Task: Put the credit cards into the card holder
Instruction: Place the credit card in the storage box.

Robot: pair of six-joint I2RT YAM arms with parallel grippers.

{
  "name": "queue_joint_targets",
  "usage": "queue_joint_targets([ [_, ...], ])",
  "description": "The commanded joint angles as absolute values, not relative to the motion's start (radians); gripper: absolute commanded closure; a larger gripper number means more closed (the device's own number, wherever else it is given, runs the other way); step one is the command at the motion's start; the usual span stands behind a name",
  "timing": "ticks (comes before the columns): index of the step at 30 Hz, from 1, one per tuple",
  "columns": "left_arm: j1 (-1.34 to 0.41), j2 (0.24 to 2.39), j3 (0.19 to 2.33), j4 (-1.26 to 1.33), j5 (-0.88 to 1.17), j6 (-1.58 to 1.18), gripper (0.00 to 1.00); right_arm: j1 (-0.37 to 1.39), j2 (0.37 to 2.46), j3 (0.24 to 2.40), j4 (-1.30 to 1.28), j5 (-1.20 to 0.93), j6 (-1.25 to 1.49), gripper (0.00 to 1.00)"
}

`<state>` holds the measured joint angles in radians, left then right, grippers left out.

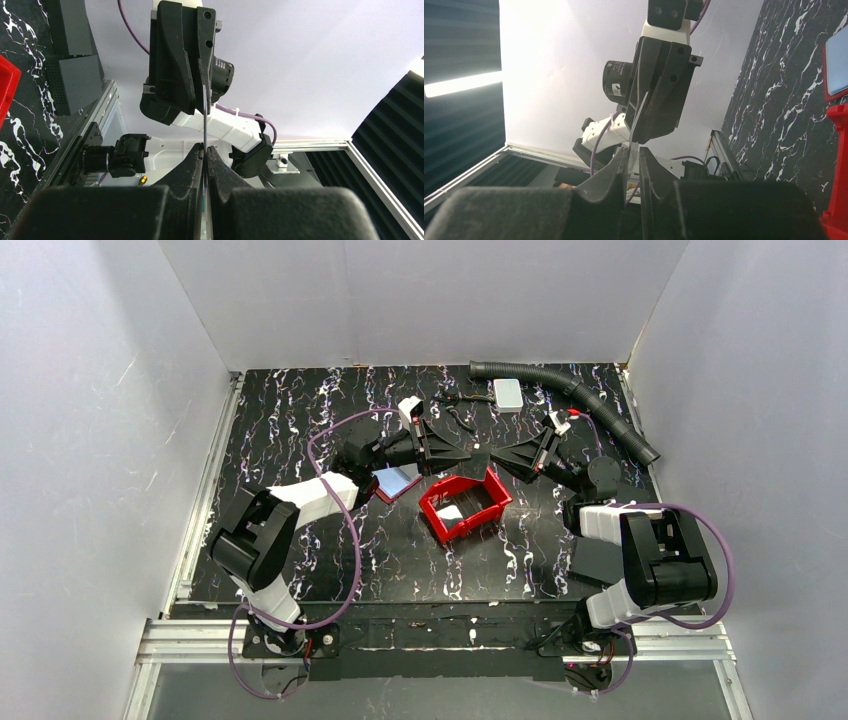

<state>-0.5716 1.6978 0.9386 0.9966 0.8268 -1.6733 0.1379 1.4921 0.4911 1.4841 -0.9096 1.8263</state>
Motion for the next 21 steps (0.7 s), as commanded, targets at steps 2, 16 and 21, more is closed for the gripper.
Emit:
queue_joint_targets([
  [2, -0.574, 1.690, 0.937, 1.053, 0.825, -1.685, 1.00, 0.140, 1.490, 0.488, 1.589, -0.903, 1.821, 0.79],
  [16, -0.574, 1.680, 0.934, 1.075, 0.818, -1.698, 1.00, 0.144, 1.498, 0.475, 1.600, -0.898, 1.826, 0.81],
  [21, -0.574, 1.684, 0.934, 1.089, 0.815, -1.706, 1.00, 0.144, 1.502, 0.473, 1.618, -0.894, 1.836, 0.79],
])
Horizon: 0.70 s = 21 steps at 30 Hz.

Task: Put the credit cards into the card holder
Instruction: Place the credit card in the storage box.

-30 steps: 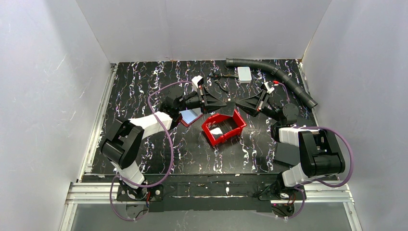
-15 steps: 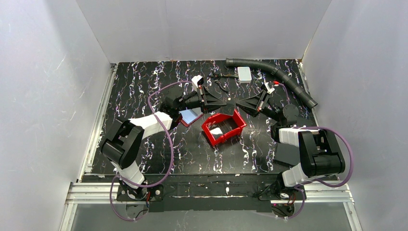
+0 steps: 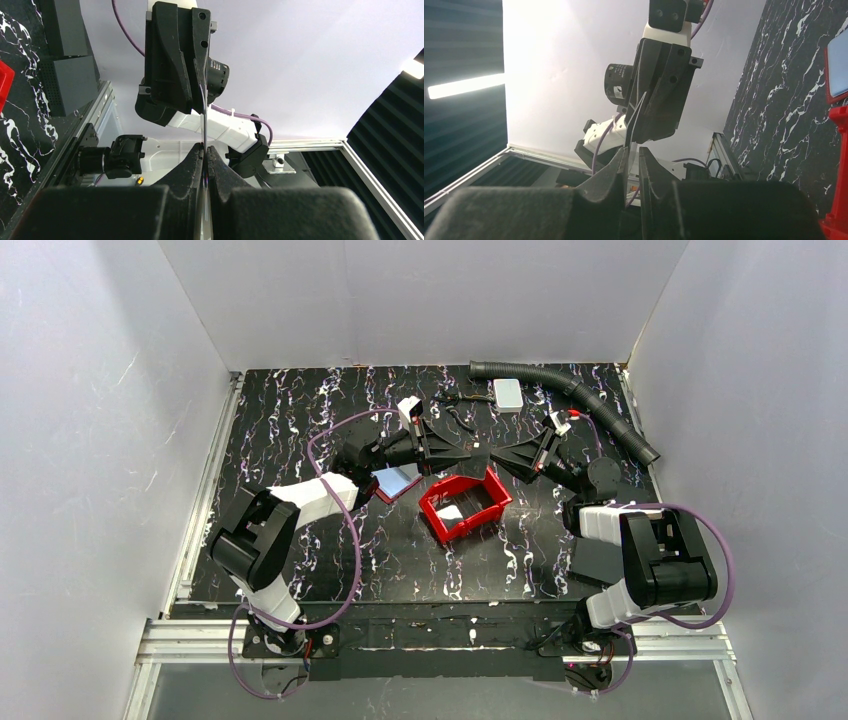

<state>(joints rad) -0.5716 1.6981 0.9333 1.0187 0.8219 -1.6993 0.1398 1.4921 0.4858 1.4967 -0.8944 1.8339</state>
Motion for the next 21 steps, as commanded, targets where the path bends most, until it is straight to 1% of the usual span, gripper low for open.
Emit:
queue_joint_targets([
  [1, -0.574, 1.684, 0.932, 1.091, 0.815, -1.707, 1.00, 0.144, 1.506, 0.470, 1.628, -0.890, 1.842, 0.78],
  [7, -0.575, 1.687, 0.927, 1.108, 0.810, -1.718, 1.00, 0.148, 1.530, 0.469, 1.695, -0.885, 1.888, 0.78],
  [11, -0.584, 1.695, 0.935, 1.110, 0.808, -1.721, 1.00, 0.166, 1.525, 0.493, 1.651, -0.893, 1.866, 0.78],
  [15, -0.595, 1.706, 0.942, 1.108, 0.807, -1.715, 1.00, 0.187, 1.483, 0.517, 1.516, -0.904, 1.785, 0.78],
  [17, -0.597, 1.710, 0.940, 1.106, 0.808, -1.711, 1.00, 0.192, 1.453, 0.526, 1.408, -0.918, 1.715, 0.78],
  [19, -0.597, 1.711, 0.937, 1.099, 0.809, -1.702, 1.00, 0.192, 1.416, 0.542, 1.281, -0.940, 1.635, 0.78],
  [21, -0.597, 1.709, 0.938, 1.084, 0.813, -1.688, 1.00, 0.192, 1.372, 0.563, 1.088, -0.952, 1.516, 0.79],
])
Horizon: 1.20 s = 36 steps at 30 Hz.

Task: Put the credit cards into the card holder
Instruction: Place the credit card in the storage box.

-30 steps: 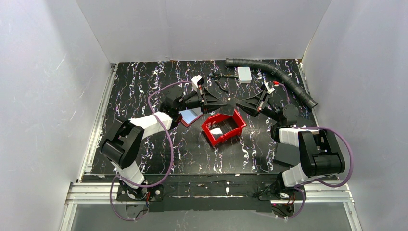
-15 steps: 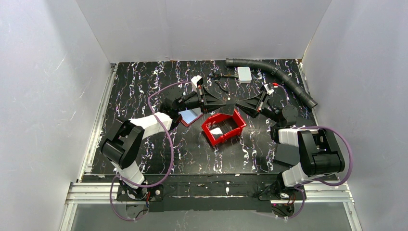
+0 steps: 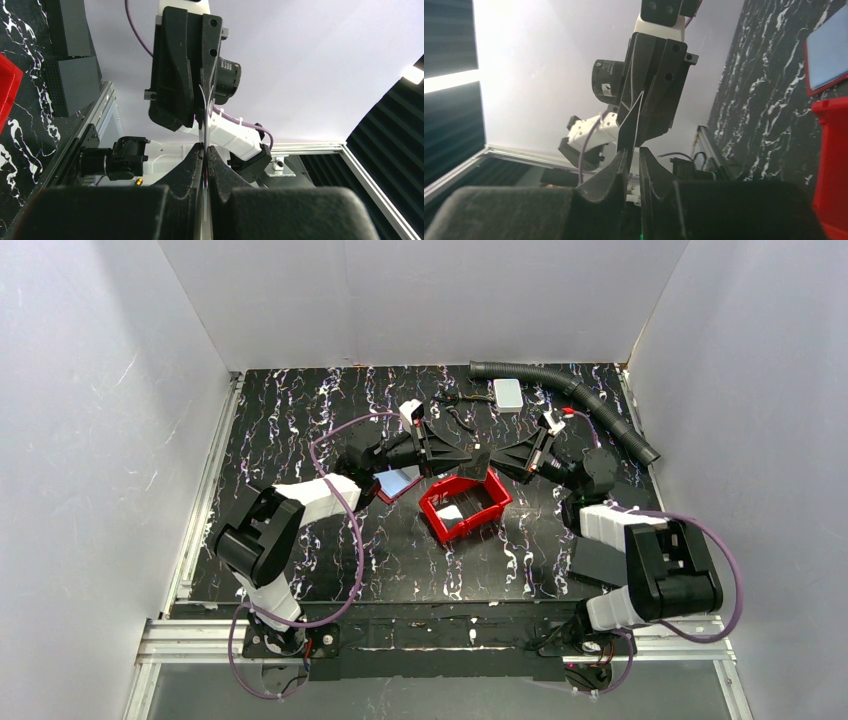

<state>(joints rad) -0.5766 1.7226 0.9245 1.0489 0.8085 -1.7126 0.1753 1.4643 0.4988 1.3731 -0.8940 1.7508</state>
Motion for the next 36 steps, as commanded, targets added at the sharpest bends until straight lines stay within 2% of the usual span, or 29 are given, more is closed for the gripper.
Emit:
queue_joint_targets([
  [1, -0.597, 1.707, 0.939, 1.075, 0.813, -1.677, 1.00, 0.192, 1.347, 0.579, 0.984, -0.953, 1.445, 0.79],
  [4, -0.597, 1.704, 0.943, 1.044, 0.816, -1.652, 1.00, 0.192, 1.308, 0.624, 0.804, -0.961, 1.327, 0.79],
  [10, -0.602, 1.729, 0.939, 0.989, 0.809, -1.586, 1.00, 0.202, 1.304, 0.620, 0.851, -0.995, 1.360, 0.77],
  [12, -0.607, 1.744, 0.936, 0.965, 0.807, -1.555, 1.00, 0.202, 1.303, 0.599, 0.852, -0.987, 1.355, 0.82],
  [14, -0.608, 1.761, 0.929, 0.932, 0.795, -1.521, 1.00, 0.202, 1.317, 0.574, 0.843, -0.973, 1.334, 0.92],
  [15, -0.608, 1.770, 0.929, 0.923, 0.793, -1.510, 0.98, 0.202, 1.329, 0.562, 0.847, -0.966, 1.327, 0.98],
  [16, -0.607, 1.781, 0.932, 0.919, 0.793, -1.501, 0.95, 0.202, 1.345, 0.549, 0.865, -0.963, 1.334, 0.99],
  [19, -0.607, 1.805, 0.933, 0.913, 0.795, -1.487, 0.86, 0.202, 1.389, 0.522, 0.979, -0.957, 1.387, 0.99],
  [24, -0.608, 1.830, 0.929, 0.911, 0.812, -1.471, 0.64, 0.202, 1.431, 0.517, 1.014, -0.946, 1.399, 0.99],
  [27, -0.607, 1.856, 0.918, 0.911, 0.822, -1.453, 0.61, 0.202, 1.429, 0.527, 0.916, -0.935, 1.347, 0.99],
  [30, -0.604, 1.877, 0.907, 0.910, 0.828, -1.441, 0.71, 0.201, 1.424, 0.541, 0.761, -0.929, 1.228, 0.99],
  [33, -0.600, 1.894, 0.884, 0.910, 0.827, -1.435, 0.75, 0.201, 1.435, 0.548, 0.625, -0.904, 1.106, 0.99],
  [34, -0.597, 1.909, 0.873, 0.910, 0.822, -1.437, 0.68, 0.201, 1.444, 0.543, 0.614, -0.892, 1.106, 0.99],
  [36, -0.593, 1.912, 0.859, 0.892, 0.810, -1.425, 0.60, 0.201, 1.447, 0.562, 0.526, -0.872, 1.071, 0.99],
])
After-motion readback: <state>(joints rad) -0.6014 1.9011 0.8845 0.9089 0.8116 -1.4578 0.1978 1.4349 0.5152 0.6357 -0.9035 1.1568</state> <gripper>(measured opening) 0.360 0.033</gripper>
